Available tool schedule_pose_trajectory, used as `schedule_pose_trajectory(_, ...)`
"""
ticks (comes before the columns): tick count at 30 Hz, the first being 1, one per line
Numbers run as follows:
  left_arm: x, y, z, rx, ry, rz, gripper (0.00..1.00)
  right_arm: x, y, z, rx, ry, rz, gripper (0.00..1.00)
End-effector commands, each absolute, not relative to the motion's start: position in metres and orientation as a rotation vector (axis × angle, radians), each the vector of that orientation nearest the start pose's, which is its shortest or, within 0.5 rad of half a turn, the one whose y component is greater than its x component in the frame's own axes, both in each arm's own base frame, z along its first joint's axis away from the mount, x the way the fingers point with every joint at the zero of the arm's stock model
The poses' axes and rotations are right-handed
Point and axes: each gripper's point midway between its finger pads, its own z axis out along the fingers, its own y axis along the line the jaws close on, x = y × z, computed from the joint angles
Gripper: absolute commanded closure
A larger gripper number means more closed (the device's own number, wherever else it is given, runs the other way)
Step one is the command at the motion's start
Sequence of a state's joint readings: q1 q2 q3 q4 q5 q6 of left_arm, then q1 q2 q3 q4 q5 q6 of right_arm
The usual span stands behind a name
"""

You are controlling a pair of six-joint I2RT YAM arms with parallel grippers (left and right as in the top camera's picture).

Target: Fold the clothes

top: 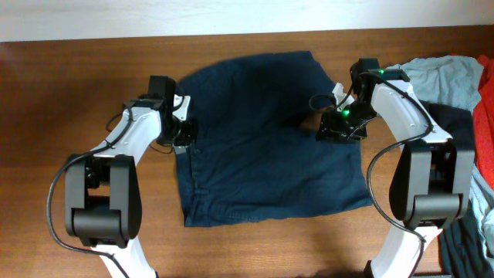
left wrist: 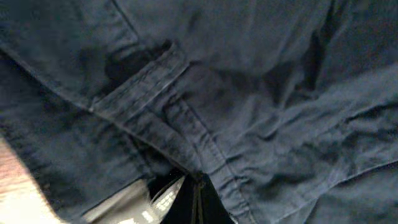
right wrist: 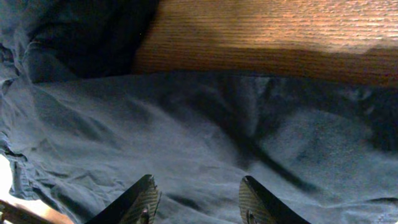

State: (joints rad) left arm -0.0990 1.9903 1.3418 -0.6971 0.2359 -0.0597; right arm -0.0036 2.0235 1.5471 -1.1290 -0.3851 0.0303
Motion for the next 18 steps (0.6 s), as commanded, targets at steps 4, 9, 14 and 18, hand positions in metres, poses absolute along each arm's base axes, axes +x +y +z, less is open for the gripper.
schedule_pose_trajectory(4, 0.423, -0.063, 0.063, 0.050, 2.832, -0.373, 1.00, 0.369, 0.041, 0.056, 0.132, 3.150, 0.516, 0.52)
schedule_pose_trajectory(9, 0.419, -0.060, 0.075, 0.042, 2.824, -0.368, 1.00, 0.370, 0.020, 0.058, 0.250, 3.127, 0.571, 0.52)
schedule_pose_trajectory(14, 0.410, -0.058, 0.075, 0.034, 2.860, -0.355, 1.00, 0.367, 0.006, 0.058, 0.321, 3.126, 0.588, 0.51)
schedule_pose_trajectory(18, 0.397, -0.046, 0.070, -0.003, 2.921, -0.266, 0.99, 0.367, 0.005, 0.058, 0.324, 3.126, 0.587, 0.46)
